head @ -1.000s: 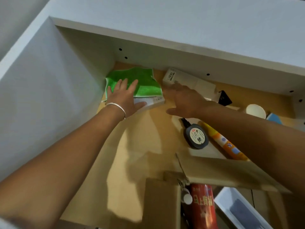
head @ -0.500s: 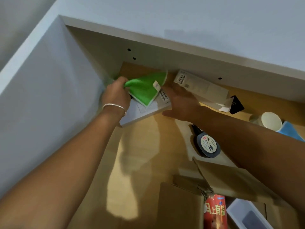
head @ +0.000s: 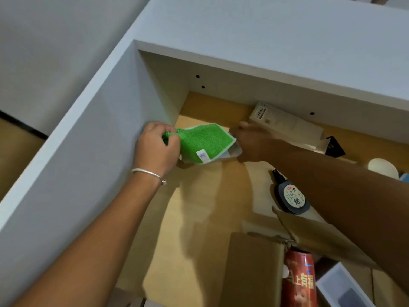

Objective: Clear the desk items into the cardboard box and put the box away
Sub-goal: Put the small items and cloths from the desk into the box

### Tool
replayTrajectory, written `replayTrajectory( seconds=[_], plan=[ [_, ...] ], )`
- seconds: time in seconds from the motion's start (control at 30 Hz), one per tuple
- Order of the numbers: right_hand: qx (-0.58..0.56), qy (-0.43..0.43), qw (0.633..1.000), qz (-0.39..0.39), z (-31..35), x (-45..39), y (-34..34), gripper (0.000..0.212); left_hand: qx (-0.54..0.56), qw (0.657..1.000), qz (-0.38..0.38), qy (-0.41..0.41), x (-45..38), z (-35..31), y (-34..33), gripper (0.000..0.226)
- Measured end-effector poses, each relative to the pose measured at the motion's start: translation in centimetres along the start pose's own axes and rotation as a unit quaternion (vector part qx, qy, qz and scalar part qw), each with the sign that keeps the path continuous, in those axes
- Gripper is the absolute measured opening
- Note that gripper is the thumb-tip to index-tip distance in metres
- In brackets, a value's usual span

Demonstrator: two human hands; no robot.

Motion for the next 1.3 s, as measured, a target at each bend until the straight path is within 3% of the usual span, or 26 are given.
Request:
replayTrajectory(
  seconds=[0.13,0.3,0.47,0.8,1.0,1.3],
  plan=[
    [0.011,-0.040,0.998,-0.039,-2.1,4.0,2.2,0.077,-0.010,0.997,0.017,-0.070,1.3,-3.3,0.8,0.016],
    [-0.019,-0.109,0.991,-0.079,-5.5,11.9,5.9,0.079,0.027,0.992,0.014,-0.120,4.1,-9.8,2.5,0.040],
    [-0.019,-0.126,0.983,-0.131,-8.3,21.6,8.3,0.080,0.088,0.979,-0.008,-0.185,8.6,-18.1,5.6,0.039],
    [-0.032,-0.155,0.972,-0.174,-12.9,39.3,8.1,0.082,0.075,0.948,0.091,-0.296,21.9,-30.5,5.6,0.034],
    [-0.036,-0.162,0.971,-0.171,-14.5,47.3,5.3,0.084,0.049,0.936,0.151,-0.313,29.0,-32.1,3.7,0.029],
    [-0.038,-0.165,0.982,-0.089,-13.5,52.7,-0.8,0.078,-0.162,0.910,0.238,-0.298,33.5,-28.5,0.5,0.030]
  ],
)
Point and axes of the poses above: each hand's wrist, its own x-axis away from the middle knuckle, its own y-axis out of the back of the hand, z = x × y, the point moved 8 cm from there along -x, towards the middle knuckle, and after that the axes turned 5 degrees about -y, right-handed, at the moved point
